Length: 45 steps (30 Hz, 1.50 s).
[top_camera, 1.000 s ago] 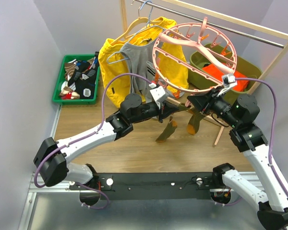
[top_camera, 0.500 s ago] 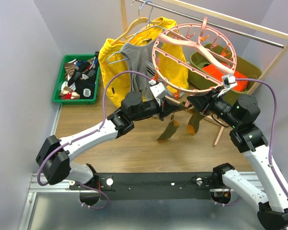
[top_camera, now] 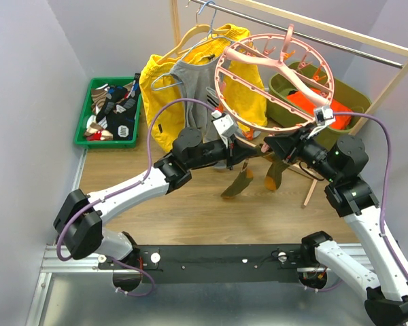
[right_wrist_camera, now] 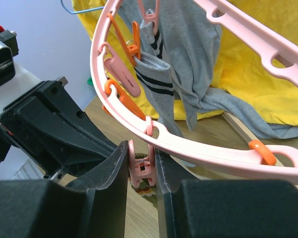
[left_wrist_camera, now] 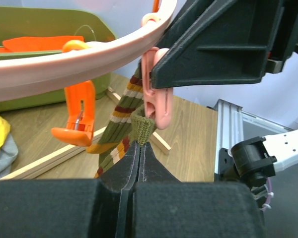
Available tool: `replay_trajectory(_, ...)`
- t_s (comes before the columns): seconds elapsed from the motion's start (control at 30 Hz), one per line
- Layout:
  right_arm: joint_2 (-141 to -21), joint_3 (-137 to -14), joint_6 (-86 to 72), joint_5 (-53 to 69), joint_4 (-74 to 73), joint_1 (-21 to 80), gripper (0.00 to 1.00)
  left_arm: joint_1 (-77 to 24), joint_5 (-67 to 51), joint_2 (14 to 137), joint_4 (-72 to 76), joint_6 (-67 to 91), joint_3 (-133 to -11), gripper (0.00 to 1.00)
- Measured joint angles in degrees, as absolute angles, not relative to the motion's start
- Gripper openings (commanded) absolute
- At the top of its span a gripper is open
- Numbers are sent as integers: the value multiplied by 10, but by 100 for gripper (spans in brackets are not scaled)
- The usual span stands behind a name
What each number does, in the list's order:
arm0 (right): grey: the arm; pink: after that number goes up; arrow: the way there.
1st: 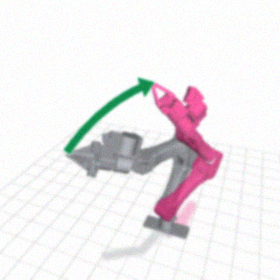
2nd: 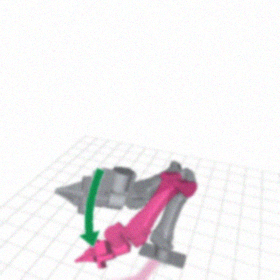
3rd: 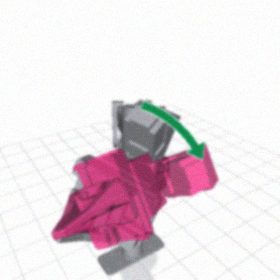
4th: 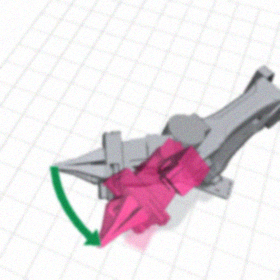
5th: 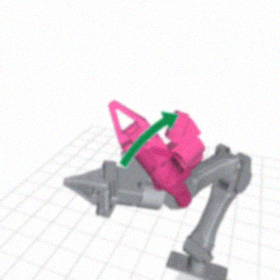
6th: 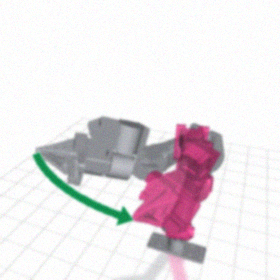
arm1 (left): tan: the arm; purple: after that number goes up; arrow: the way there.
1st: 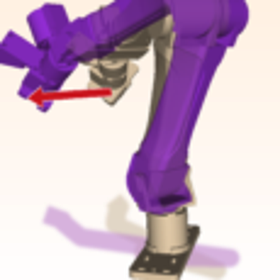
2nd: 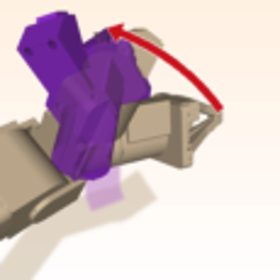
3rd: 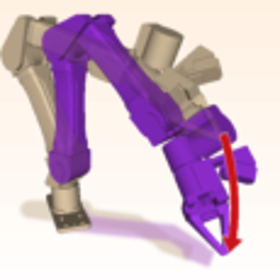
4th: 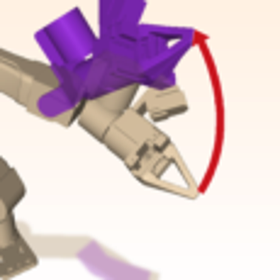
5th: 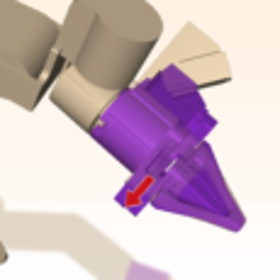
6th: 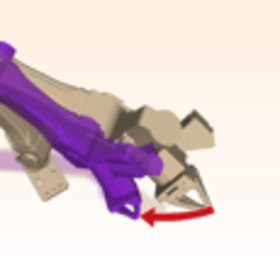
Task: Clip the socks to the hanger
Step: Clamp the sock onto the hanger.
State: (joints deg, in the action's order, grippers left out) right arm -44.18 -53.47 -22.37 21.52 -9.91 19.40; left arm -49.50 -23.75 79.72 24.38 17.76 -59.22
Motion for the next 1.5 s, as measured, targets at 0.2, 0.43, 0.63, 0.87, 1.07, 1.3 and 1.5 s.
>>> replay_trajectory(0.2, -441, -531, -223, 216, -94, 194, 1, -495, -257, 798, 255, 185, -594, 0)
replay_trajectory(0.43, -437, -528, -219, 223, -88, 194, 1, -495, -273, 798, 269, 197, -594, 0)
replay_trajectory(0.63, -434, -524, -217, 238, -77, 194, 3, -495, -277, 806, 282, 210, -599, 0)
replay_trajectory(0.87, -429, -519, -209, 241, -69, 194, 16, -492, -290, 814, 304, 234, -602, 0)
replay_trajectory(1.07, -425, -519, -209, 241, -67, 194, 48, -492, -294, 814, 320, 246, -602, 0)
replay_trajectory(1.3, -423, -511, -209, 249, -70, 194, 68, -492, -298, 814, 343, 253, -602, 6)
replay_trajectory(1.5, -419, -511, -209, 249, -74, 194, 75, -492, -298, 814, 348, 257, -600, 46)
